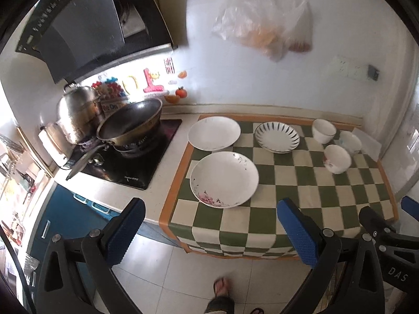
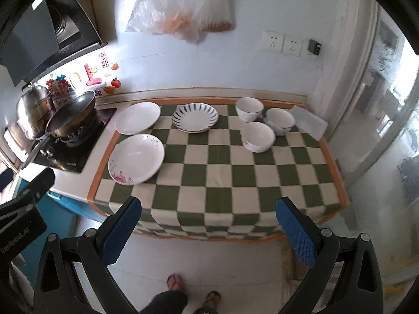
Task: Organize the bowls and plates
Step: 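Grip the pink-flowered plate rim with both tools and lift it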
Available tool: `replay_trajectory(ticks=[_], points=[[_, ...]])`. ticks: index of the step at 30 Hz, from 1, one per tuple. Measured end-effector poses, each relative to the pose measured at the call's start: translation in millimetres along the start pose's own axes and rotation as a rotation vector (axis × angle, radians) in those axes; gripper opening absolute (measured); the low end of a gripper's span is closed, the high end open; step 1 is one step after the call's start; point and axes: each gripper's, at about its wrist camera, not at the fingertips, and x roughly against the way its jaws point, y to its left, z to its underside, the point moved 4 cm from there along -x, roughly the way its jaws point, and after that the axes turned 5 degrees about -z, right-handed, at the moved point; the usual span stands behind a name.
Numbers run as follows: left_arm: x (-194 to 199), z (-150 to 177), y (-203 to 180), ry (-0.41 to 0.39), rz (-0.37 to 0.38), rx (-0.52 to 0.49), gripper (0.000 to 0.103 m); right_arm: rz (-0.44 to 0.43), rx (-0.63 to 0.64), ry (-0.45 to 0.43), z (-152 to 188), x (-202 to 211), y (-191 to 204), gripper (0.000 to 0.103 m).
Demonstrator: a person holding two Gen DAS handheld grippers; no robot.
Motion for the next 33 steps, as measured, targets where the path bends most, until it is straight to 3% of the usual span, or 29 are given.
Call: replay_trajectory(ticks=[6,12,18,19,23,31,33], points=[[-102,-21,13,0.078,0.025,-0.02,0.103,-0.056,0.019,-0.011,-22,-88,17,0.103],[-218,-40,30,0.227,0.094,-0.054,0.102,-0.079,0.014,0.128,-46,-213,47,0.103],[-314,-38,48,0.378,0.134,-0.095,0.089,-0.13,-0.013,0.278,-60,-326,76,0.1],[-329,-35,49,0.414,0.155,-0.097,0.083,-0.136,-0.009,0.299,-62,-344,82,0.099],[-373,-20,47,0.562,0.226,-0.103,0.057,-0.147,-0.032,0.4,-59,-396,94,0.087],[-401,-2,23,0.685,0.322,-0.118,0.036,-0.274,-0.165,0.541,-47,-450,96,0.057],[-401,-2,18,0.692,0.355,-0.098,0.031,-0.299,-0.189,0.561,-45,-457,96,0.043]])
